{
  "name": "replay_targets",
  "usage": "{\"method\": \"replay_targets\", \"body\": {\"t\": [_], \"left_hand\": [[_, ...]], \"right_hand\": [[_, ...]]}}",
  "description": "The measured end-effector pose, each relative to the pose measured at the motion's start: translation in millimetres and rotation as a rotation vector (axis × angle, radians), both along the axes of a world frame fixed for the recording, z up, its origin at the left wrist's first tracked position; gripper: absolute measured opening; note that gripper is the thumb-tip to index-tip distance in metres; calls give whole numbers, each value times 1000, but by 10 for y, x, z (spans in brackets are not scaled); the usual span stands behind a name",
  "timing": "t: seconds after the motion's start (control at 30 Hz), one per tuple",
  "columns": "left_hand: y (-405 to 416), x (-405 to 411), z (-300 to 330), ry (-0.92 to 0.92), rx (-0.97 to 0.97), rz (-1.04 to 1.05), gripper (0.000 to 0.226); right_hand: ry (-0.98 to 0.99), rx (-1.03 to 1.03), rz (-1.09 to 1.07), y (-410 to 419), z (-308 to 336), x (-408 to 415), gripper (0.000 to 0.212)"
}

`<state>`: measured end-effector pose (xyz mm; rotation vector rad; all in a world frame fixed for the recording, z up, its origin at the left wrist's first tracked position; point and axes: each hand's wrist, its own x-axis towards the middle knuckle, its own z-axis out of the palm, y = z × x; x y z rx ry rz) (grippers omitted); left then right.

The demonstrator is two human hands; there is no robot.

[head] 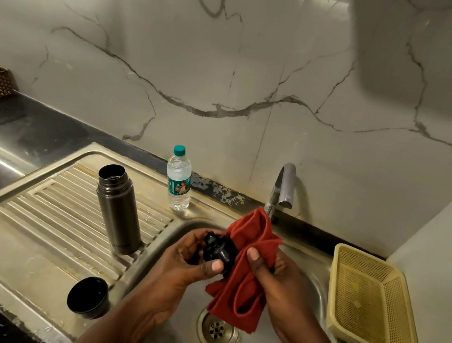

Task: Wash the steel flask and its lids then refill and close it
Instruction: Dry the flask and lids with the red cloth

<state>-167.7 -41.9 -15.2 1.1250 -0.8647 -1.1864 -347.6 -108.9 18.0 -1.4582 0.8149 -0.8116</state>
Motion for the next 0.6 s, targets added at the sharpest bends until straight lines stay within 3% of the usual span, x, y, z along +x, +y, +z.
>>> {"method": "replay_targets", "body": {"t": [0.1,0.17,0.23,0.3,0.4,0.6], "left_hand": [[16,24,-10,-54,-7,-3,67],[2,31,-23,-71,-22,20,65],[-5,26,-18,-85,-34,39,61],[-5,23,-7,-102,-66,17,59],[1,46,6,-170,-110,-9,60],[-38,98,59,-283,-158,-47,63]], "right_hand": [[60,-95,37,16,16,-9,14],[97,-195,104,66,18,30,32],[115,-220,98,92,-23,73,34],[81,-116,30,51,9,100,23],[84,26,40,-89,38,60,33],[-71,280,111,-325,50,53,34]]}}
